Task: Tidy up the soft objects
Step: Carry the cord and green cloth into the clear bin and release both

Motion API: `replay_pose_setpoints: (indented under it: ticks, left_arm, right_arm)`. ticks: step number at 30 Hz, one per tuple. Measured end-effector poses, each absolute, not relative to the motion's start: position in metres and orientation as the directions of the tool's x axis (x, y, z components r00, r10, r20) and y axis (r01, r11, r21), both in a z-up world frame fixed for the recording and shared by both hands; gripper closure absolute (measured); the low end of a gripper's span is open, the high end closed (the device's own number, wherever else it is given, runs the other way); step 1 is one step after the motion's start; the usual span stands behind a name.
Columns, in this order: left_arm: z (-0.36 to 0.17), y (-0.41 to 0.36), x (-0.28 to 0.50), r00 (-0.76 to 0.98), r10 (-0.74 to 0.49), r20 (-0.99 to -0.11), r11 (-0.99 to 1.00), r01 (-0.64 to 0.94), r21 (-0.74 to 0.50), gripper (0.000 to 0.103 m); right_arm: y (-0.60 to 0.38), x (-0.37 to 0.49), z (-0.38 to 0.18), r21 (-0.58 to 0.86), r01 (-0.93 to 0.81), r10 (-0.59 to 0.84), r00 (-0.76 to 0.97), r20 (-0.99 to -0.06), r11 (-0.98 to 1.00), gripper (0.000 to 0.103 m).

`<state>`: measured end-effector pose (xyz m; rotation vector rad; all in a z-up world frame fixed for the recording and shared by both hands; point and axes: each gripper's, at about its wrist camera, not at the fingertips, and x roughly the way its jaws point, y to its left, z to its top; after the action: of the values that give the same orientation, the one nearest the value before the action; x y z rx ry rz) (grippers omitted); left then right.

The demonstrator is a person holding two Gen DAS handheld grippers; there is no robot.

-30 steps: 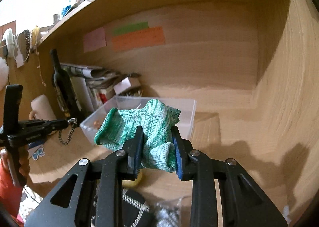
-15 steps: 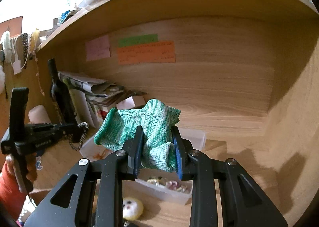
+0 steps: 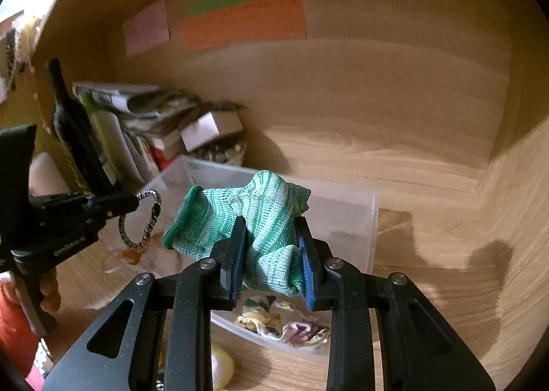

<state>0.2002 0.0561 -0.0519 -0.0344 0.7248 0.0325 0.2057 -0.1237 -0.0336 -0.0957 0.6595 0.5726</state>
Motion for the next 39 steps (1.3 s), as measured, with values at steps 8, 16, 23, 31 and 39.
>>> replay_pose_setpoints:
  ticks: [8,16,23,31,39]
  left_arm:
    - [-0.058,0.049,0.203,0.732,0.013,-0.681,1.0,-0.025,-0.007,0.097]
    - [-0.054,0.045,0.196,0.732,-0.002,-0.681,1.0,-0.006,-0.01,0.093]
    - [-0.037,0.045,0.174,0.759,-0.02,-0.65,1.0,0.003,-0.028,0.068]
    - [-0.01,0.043,0.14,0.818,-0.007,-0.575,1.0,-0.001,-0.014,0.032]
    - [-0.01,0.045,0.109,0.818,-0.045,-0.573,0.996,-0.006,-0.088,0.009]
  right_arm:
    - [-0.107,0.212,-0.056,0.063,-0.552,0.445,0.592,-0.672,0.831,0.075]
    - [-0.106,0.21,-0.056,0.028,-0.534,0.411,0.615,-0.673,0.845,0.058]
    - [-0.12,0.193,-0.033,0.023,-0.521,0.425,0.67,-0.609,0.853,0.035]
    - [-0.144,0.159,0.0,0.025,-0.518,0.457,0.732,-0.506,0.855,0.021]
    - [-0.167,0.117,0.007,0.034,-0.514,0.475,0.763,-0.438,0.857,0.007]
